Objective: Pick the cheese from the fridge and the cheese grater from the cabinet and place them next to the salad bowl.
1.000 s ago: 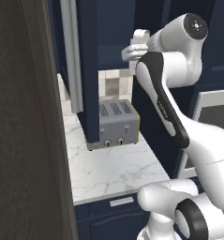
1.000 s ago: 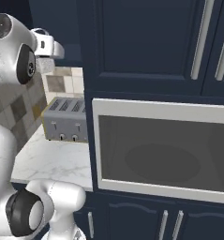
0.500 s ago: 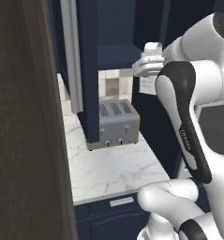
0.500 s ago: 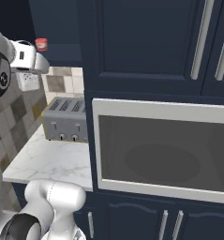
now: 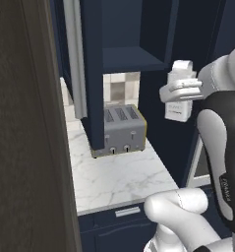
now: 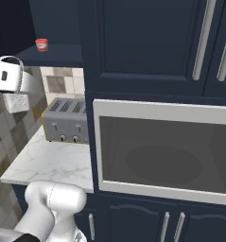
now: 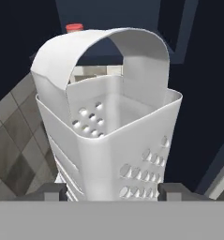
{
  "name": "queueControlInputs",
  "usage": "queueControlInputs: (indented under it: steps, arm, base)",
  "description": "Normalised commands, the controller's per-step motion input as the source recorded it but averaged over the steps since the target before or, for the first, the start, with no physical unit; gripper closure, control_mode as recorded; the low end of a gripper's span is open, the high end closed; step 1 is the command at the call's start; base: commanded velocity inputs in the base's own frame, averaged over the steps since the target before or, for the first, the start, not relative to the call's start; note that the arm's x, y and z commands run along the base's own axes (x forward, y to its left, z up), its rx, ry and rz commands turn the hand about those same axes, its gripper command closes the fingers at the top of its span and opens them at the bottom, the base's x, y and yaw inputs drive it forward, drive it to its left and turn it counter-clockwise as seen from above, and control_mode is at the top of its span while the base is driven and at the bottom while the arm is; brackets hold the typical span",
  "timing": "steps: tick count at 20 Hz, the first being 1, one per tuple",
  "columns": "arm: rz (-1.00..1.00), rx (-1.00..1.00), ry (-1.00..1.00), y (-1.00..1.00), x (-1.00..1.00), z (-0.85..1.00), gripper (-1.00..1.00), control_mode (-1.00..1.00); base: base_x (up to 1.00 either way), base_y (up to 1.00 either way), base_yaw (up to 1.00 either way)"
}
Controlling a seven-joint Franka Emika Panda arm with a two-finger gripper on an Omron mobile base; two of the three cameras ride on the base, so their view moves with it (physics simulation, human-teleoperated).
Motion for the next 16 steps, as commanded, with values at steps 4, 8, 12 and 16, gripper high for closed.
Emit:
queueControlInputs:
  steps: [4,8,12,16]
  arm:
    - [0.0,0.0,0.0,-0.05,-0.35,-0.19,1.0,-1.0]
    - [0.0,0.0,0.0,0.0,-0.06,-0.3,1.0,-1.0]
    - [0.0,0.0,0.0,0.0,0.0,0.0,1.0,-1.0]
    - [0.0,0.0,0.0,0.0,0.0,0.0,1.0,-1.0]
  base:
    - [0.0,0.0,0.0]
    - [0.0,0.0,0.0]
    - [0.0,0.0,0.0]
    - [0.0,0.0,0.0]
